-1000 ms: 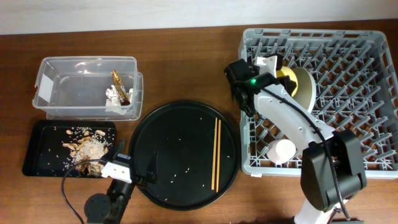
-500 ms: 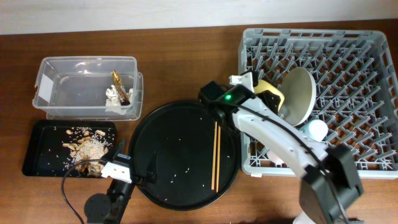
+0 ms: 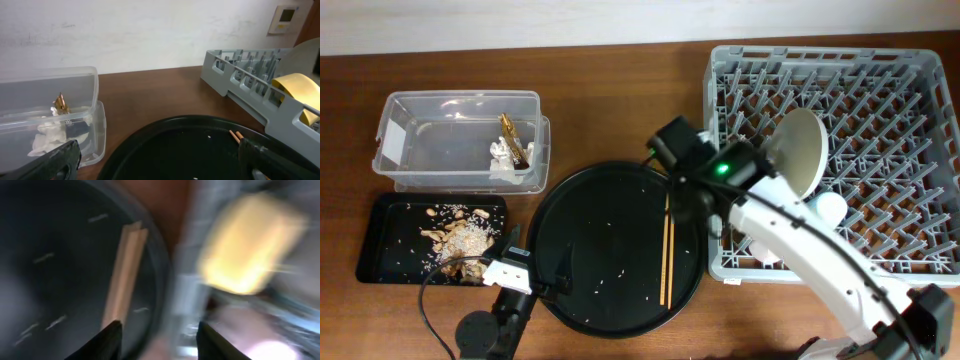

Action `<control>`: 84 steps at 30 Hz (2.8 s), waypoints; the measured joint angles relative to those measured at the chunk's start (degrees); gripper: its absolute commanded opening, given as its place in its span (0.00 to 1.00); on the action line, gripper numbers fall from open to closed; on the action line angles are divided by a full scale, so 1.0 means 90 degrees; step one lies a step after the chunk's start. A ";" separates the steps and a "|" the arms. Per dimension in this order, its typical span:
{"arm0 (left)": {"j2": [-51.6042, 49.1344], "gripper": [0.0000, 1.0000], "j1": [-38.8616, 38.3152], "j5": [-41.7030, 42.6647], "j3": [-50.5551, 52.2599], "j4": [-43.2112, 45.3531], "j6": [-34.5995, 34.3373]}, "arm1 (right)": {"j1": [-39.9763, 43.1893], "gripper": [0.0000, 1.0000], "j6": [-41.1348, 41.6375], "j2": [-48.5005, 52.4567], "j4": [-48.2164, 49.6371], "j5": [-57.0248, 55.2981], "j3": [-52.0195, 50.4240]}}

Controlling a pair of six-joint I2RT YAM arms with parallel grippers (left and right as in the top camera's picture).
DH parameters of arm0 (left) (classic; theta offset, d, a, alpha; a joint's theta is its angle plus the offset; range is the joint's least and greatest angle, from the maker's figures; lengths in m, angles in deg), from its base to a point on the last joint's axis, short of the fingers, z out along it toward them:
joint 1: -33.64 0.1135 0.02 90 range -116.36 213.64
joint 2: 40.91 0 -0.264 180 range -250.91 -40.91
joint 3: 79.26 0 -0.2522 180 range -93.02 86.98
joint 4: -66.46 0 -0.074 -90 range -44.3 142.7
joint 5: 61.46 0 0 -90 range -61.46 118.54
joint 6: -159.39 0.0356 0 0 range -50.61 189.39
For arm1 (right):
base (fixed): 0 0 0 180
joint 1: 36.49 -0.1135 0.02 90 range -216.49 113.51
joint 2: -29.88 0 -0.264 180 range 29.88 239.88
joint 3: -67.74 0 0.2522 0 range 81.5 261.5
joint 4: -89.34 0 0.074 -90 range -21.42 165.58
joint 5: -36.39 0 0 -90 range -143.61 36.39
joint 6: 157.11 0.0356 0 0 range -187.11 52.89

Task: Sort waste into correct bins and load items into the dishwasher rack
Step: 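Grasp one wooden chopstick with the right gripper, then insert the chopstick upright into the rack, then grasp the second chopstick with the right gripper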

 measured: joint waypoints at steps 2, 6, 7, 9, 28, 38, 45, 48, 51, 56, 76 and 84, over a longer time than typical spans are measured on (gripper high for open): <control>0.0000 0.99 0.0000 0.0000 0.0000 0.0000 0.0000 | -0.0311 0.56 -0.0068 0.0022 0.0464 0.0600 -0.0342; 0.0000 0.99 0.0000 0.0000 0.0000 0.0000 0.0000 | -0.0495 0.43 0.0481 0.0185 0.1282 0.1117 -0.1358; 0.0000 0.99 0.0000 0.0000 0.0000 0.0000 0.0000 | -0.0495 0.39 0.0656 0.0250 0.1605 0.1192 -0.1700; 0.0000 0.99 0.0000 0.0000 0.0000 0.0000 0.0000 | -0.0486 0.37 0.0911 0.0418 0.2251 0.1416 -0.2290; 0.0000 0.99 0.0000 0.0000 0.0000 0.0000 0.0000 | -0.0425 0.04 0.1661 0.1372 0.3344 0.2045 -0.2674; 0.0000 0.99 0.0000 0.0002 0.0000 0.0000 0.0000 | -0.0036 0.04 0.0027 -0.1775 0.1987 0.0347 -0.1481; 0.0000 0.99 0.0000 0.0002 0.0000 0.0000 0.0000 | 0.1836 0.04 -0.1241 -0.1795 0.3201 -0.0476 -0.1389; 0.0000 0.99 0.0000 0.0000 0.0000 0.0000 0.0000 | 0.2368 0.04 -0.1770 -0.1175 0.3813 -0.0396 -0.1394; -0.0002 0.99 0.0000 0.0002 0.0000 0.0002 0.0000 | 0.2926 0.04 -0.2055 -0.0498 0.4323 -0.0318 -0.1401; -0.0005 0.99 0.0000 0.0000 0.0000 0.0000 0.0000 | 0.3572 0.06 -0.2399 0.0539 0.5110 -0.0109 -0.1401; -0.0005 0.99 0.0000 0.0000 0.0000 0.0000 0.0000 | 0.0610 0.54 -0.1064 -0.0687 0.1180 0.1785 -0.0665; -0.0007 0.99 0.0000 0.0002 0.0000 0.0000 0.0000 | -0.0117 0.36 0.0554 0.1273 0.2803 0.1367 -0.1972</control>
